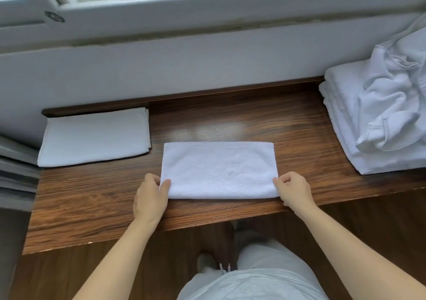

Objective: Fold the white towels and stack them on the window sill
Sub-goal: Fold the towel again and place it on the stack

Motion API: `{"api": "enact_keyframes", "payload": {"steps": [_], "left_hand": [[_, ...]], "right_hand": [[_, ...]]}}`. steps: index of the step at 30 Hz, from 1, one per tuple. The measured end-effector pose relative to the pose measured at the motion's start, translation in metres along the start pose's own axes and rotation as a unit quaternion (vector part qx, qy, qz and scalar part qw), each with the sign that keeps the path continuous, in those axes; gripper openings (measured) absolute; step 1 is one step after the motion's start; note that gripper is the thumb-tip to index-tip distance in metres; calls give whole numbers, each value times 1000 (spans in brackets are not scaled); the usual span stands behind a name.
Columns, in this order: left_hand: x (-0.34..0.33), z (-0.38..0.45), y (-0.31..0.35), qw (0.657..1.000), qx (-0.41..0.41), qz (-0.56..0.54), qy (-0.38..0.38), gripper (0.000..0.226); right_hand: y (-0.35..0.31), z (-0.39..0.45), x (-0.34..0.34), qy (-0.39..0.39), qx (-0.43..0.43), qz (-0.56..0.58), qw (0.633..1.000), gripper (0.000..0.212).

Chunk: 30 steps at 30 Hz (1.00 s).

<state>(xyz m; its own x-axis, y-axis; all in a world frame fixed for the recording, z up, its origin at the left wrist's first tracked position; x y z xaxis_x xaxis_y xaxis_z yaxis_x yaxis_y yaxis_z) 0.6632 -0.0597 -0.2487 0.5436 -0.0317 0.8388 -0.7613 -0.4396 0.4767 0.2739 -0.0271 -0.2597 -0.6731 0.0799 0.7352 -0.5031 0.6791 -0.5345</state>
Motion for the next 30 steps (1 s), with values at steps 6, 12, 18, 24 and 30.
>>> {"api": "enact_keyframes", "payload": {"steps": [6, 12, 18, 24, 30], "left_hand": [[-43, -13, 81, 918, -362, 142, 77, 50], [-99, 9, 91, 889, -398, 215, -75, 66], [-87, 38, 60, 890, -362, 272, -50, 78], [-56, 61, 27, 946, -246, 211, -33, 82], [-30, 76, 47, 979, -185, 90, -6, 62]], "right_hand": [[-78, -30, -52, 72, 315, -138, 936, 40], [-99, -7, -125, -17, 362, -297, 883, 67], [-72, 14, -106, 19, 335, -323, 885, 74], [-39, 35, -61, 52, 226, -305, 924, 74], [-63, 48, -33, 69, 172, -167, 968, 67]]}}
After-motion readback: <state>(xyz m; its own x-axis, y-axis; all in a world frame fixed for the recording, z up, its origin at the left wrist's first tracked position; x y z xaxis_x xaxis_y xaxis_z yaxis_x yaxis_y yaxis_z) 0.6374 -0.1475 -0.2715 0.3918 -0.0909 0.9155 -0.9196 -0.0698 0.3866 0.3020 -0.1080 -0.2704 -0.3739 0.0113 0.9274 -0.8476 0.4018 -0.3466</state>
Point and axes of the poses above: each hand's wrist, its own z-axis towards the middle knuckle, its own x-axis out of the back of the hand, y = z × x, the point moved 4 cm from there along z, towards the middle knuckle, and after that the axes turned 4 degrees about y, right-handed, at the moved point
